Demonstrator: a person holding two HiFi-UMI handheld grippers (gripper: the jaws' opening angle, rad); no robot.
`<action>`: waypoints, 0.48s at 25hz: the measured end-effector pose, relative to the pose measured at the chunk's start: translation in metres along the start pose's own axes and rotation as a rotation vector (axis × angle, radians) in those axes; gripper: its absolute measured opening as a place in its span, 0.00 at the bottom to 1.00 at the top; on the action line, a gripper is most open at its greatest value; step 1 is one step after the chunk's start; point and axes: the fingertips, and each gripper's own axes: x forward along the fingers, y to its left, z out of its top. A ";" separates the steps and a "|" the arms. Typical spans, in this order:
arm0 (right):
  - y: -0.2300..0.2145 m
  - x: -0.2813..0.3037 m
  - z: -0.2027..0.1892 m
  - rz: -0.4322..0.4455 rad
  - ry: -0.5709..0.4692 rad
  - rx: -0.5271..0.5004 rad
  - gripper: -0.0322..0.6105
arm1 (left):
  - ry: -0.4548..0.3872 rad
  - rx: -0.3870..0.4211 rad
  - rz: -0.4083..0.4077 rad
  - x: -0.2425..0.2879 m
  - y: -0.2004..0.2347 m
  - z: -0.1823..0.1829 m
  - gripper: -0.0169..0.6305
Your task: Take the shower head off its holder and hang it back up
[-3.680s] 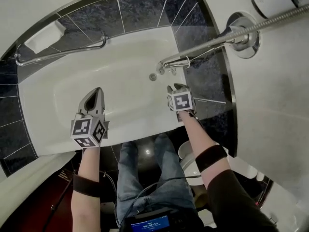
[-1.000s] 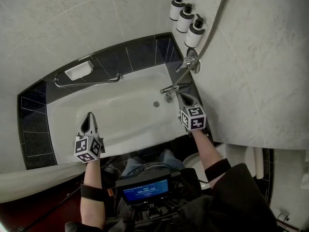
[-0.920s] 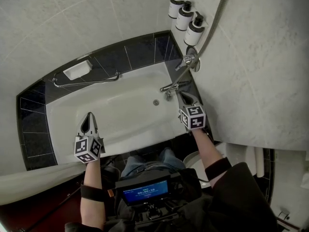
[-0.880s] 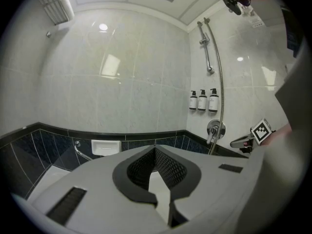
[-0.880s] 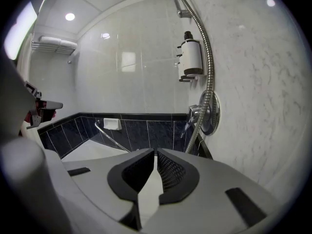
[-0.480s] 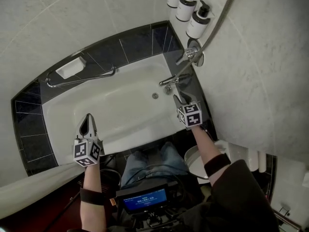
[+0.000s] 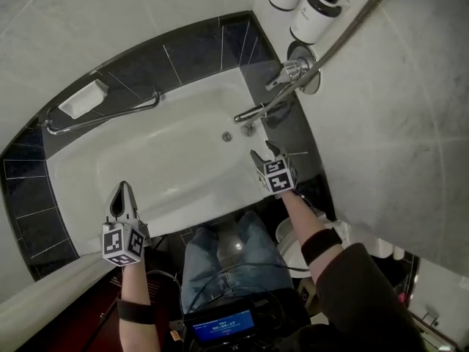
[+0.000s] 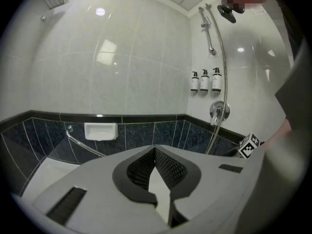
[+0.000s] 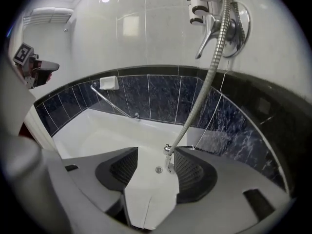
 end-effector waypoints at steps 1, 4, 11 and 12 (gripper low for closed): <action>-0.001 0.009 -0.007 0.001 0.006 0.004 0.45 | 0.003 0.003 -0.003 0.004 -0.001 -0.006 0.03; -0.008 0.040 -0.028 -0.004 0.016 0.009 0.45 | 0.000 0.021 -0.012 0.019 -0.003 -0.023 0.03; -0.019 0.127 -0.085 -0.015 0.041 -0.024 0.45 | -0.054 0.103 -0.052 0.060 -0.019 -0.055 0.03; -0.022 0.139 -0.091 -0.017 0.039 -0.023 0.45 | -0.060 0.109 -0.059 0.066 -0.022 -0.060 0.03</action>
